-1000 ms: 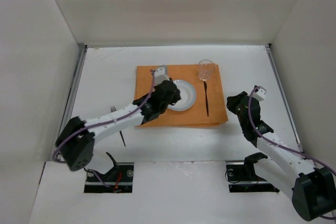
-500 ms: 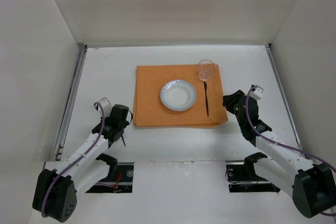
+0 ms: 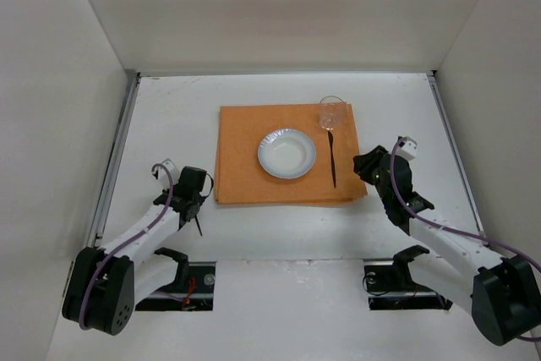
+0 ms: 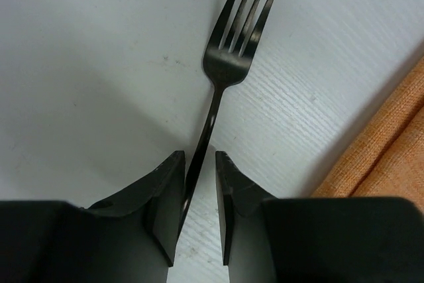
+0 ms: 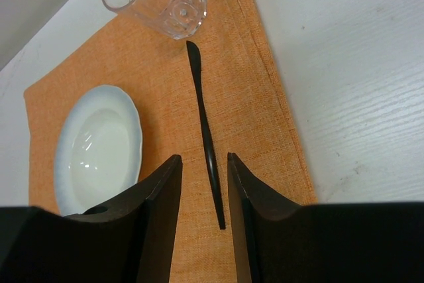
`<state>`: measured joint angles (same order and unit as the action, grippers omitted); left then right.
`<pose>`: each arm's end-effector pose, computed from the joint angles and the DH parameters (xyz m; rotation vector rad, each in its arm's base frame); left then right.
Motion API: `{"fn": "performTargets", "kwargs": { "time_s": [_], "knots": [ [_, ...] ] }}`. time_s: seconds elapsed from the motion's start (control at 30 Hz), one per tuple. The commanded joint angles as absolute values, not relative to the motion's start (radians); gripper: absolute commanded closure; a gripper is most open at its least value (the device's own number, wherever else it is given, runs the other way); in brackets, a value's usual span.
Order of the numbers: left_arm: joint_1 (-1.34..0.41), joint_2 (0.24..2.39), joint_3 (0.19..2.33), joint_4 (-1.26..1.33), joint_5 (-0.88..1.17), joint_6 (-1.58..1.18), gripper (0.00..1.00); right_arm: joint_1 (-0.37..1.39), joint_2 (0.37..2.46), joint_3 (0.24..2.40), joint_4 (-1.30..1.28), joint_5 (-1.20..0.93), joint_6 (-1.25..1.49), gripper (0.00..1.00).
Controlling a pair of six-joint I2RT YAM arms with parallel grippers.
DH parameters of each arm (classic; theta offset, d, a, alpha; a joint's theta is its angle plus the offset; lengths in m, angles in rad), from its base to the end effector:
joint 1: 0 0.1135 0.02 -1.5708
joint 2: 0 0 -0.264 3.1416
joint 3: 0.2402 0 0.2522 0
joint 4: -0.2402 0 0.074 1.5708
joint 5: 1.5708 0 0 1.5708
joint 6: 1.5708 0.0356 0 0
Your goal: Set the dinner table for one person
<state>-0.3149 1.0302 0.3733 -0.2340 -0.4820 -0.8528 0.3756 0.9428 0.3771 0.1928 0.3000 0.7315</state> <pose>0.1773 -0.0404 0.1557 -0.8117 2.1852 0.0235 0.1940 0.0652 0.2071 0.5410 1.8759 0.4472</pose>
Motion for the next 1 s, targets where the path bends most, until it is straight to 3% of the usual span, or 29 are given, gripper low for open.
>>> {"fn": "performTargets", "kwargs": {
  "time_s": [0.0, 0.17, 0.43, 0.73, 0.97],
  "knots": [
    [-0.300, 1.057, 0.370, -0.235, -0.428, -0.851, 0.81, 0.389, 0.936, 0.407, 0.238, 0.307, 0.713, 0.61],
    [-0.294, 1.031, 0.357, -0.218, -0.408, -0.848, 0.96, 0.389, 0.923, 0.408, 0.232, 0.314, 0.710, 0.61],
    [-0.369, 0.893, 0.517, -0.273, -0.466, -0.758, 0.99, 0.390, 0.940, 0.408, 0.238, 0.324, 0.712, 0.59],
    [-0.587, 1.271, 0.886, -0.212, -0.433, -0.490, 0.97, 0.393, 0.925, 0.403, 0.239, 0.311, 0.716, 0.54],
    [-0.610, 1.557, 1.069, -0.186, -0.376, -0.380, 0.97, 0.397, 0.922, 0.403, 0.244, 0.315, 0.710, 0.50]
  ]
}}
